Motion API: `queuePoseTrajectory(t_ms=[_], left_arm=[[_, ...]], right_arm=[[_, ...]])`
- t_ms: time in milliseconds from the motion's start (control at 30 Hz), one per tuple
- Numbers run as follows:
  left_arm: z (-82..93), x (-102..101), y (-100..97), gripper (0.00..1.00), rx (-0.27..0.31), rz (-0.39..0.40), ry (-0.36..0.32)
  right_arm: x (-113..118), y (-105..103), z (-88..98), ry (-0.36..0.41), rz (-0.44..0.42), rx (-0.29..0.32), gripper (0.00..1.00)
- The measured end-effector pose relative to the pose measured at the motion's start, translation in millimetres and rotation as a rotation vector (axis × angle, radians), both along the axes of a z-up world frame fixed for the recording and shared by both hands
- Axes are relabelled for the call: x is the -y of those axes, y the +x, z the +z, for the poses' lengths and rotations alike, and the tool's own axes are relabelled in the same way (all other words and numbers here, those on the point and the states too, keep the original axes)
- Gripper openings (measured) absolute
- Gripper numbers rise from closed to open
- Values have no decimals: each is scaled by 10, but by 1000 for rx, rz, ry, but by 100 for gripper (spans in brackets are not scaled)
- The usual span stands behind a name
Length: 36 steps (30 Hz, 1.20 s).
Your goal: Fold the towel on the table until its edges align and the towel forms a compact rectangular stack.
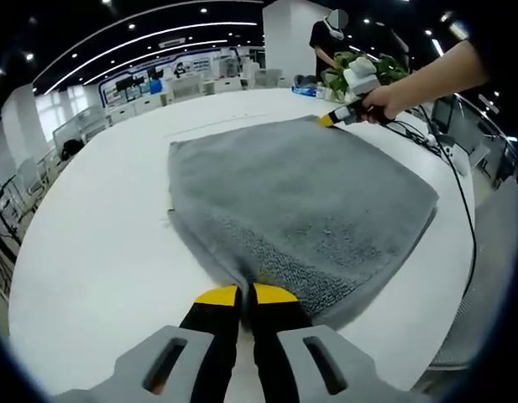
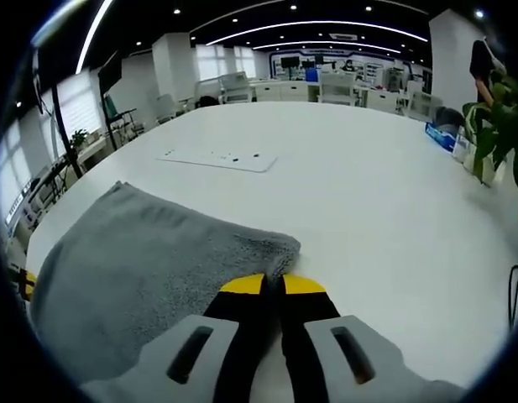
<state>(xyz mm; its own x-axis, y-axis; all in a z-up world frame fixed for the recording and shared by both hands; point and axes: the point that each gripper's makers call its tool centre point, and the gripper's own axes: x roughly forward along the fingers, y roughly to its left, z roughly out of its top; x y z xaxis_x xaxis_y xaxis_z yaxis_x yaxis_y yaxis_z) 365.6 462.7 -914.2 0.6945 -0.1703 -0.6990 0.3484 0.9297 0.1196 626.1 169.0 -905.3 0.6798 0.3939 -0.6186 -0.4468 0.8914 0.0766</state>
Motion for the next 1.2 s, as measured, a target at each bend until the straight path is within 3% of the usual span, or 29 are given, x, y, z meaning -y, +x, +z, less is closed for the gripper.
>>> queuePoseTrajectory(t_ms=[233, 467, 633, 700, 933, 1200], left_arm=[[9, -222, -68, 5, -8, 72, -3], [19, -242, -61, 7, -30, 64, -16], [144, -177, -8, 24, 11, 42, 23], [228, -95, 31, 28, 39, 22, 31], [362, 336, 177, 40, 94, -97, 11], [356, 886, 193, 46, 77, -237, -33]], right_arm=[[9, 20, -9, -33, -1, -6, 4], [21, 31, -10, -32, -17, -1, 5], [41, 22, 39, 13, -48, -7, 10], [58, 19, 61, 9, -52, 0, 16], [-6, -57, 161, 45, -33, 6, 19], [-4, -22, 142, 47, 9, 7, 21]])
